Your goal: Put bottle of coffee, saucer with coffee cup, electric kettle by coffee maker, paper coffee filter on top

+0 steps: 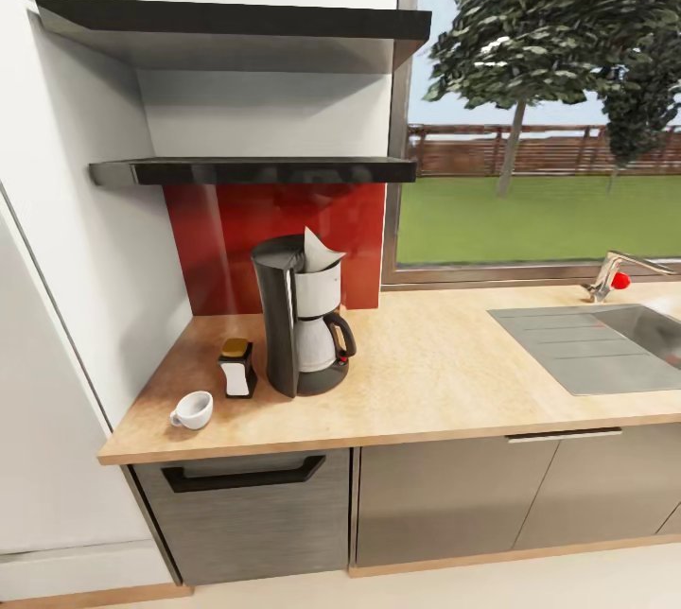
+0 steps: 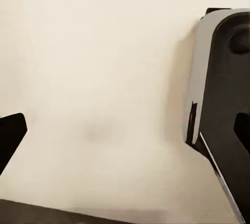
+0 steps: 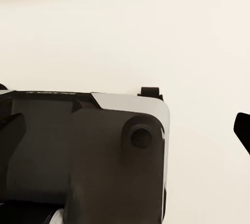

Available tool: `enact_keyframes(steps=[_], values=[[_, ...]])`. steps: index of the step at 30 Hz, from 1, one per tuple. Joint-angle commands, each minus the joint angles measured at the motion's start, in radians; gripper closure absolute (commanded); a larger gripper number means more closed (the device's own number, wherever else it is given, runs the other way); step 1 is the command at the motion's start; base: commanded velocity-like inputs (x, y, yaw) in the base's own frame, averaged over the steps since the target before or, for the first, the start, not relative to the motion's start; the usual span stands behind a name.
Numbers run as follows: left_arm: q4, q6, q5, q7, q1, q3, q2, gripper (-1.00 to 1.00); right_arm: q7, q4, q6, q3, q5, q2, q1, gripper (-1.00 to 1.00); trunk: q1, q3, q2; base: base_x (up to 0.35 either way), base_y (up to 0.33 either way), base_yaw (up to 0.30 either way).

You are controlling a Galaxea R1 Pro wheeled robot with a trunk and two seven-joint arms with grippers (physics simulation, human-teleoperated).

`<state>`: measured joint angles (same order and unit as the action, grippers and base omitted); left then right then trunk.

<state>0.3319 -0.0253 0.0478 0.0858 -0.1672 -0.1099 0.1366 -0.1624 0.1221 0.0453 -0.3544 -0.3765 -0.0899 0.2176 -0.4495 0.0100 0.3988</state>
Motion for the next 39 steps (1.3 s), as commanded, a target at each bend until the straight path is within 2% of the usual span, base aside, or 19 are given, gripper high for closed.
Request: enact_keyframes(steps=[1, 3, 7, 24, 30, 39], values=[[-0.007, 0.025, 0.005, 0.045, 0.000, -0.004, -0.001, -1.00, -0.002, 0.001, 0.005, -0.008, -0.010, -0.001, 0.000, -1.00, 0.000, 0.001, 0.001, 0.000, 0.000, 0.000], [-0.016, 0.056, 0.003, 0.106, 0.000, -0.006, -0.003, -1.00, -0.003, 0.001, 0.005, -0.008, -0.009, -0.001, 0.000, -1.00, 0.000, 0.001, 0.001, 0.000, 0.000, 0.000], [-0.020, 0.072, 0.002, 0.136, 0.000, -0.006, -0.008, -1.00, -0.002, 0.000, 0.005, -0.009, -0.010, -0.001, 0.000, -1.00, 0.000, 0.001, 0.001, 0.000, 0.000, 0.000], [-0.022, 0.064, -0.005, 0.146, 0.000, -0.008, -0.029, -1.00, 0.002, 0.001, 0.007, 0.000, -0.016, -0.002, 0.000, -1.00, 0.000, 0.001, 0.001, 0.000, 0.000, -0.010], [-0.022, 0.062, -0.006, 0.146, 0.000, -0.008, -0.044, -1.00, -0.001, 0.001, 0.008, 0.001, -0.018, -0.006, 0.000, -1.00, 0.000, 0.001, 0.001, 0.000, 0.000, -0.227], [-0.021, 0.061, -0.005, 0.144, 0.000, -0.008, -0.047, -1.00, -0.002, 0.001, 0.006, 0.002, -0.018, -0.007, 0.000, -1.00, 0.000, 0.001, 0.001, 0.000, 0.000, -0.286]])
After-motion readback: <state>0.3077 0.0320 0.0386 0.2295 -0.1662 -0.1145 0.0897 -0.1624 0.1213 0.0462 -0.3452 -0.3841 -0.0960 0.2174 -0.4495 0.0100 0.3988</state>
